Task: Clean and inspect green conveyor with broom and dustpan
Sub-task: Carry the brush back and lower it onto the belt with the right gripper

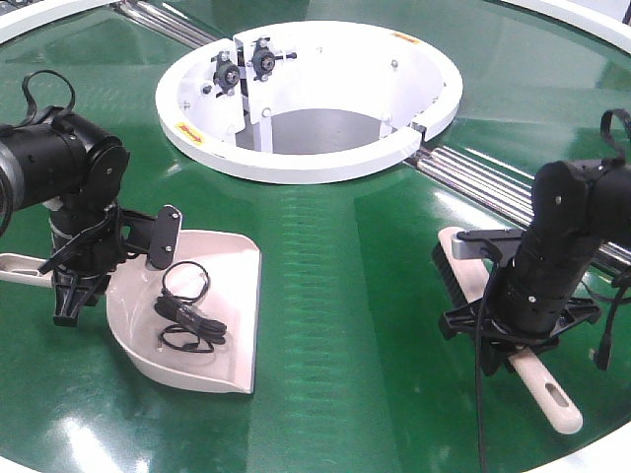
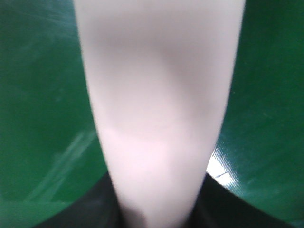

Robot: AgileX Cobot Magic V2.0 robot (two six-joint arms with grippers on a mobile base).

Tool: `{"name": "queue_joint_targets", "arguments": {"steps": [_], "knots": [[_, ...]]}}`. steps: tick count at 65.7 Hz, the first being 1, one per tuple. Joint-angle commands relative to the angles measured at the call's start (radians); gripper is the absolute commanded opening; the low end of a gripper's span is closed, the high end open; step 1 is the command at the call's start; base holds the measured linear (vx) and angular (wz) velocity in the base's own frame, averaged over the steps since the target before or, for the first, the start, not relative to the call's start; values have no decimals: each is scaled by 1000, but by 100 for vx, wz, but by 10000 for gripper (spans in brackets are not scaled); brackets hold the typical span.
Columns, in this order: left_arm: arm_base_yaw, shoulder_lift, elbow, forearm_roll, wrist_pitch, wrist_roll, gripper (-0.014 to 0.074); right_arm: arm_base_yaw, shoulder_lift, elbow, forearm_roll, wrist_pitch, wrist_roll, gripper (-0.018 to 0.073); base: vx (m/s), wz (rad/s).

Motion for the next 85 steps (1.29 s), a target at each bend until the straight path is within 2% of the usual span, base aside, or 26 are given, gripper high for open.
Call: {"name": "queue_joint_targets", "arguments": {"steps": [1,72,85], "knots": [[-7,-49,-29,5,12,3,-6,-6,-39,-14,-9,-37,-15,-1,0,0],[-7,-48,-29,4,11,3,-6,-6,-21,-14,-5,-15,-31,10,0,0],[-7,-48,-29,1,20,-13,-6,-6,-21,-14,-5,-16,-31,36,0,0]]}}
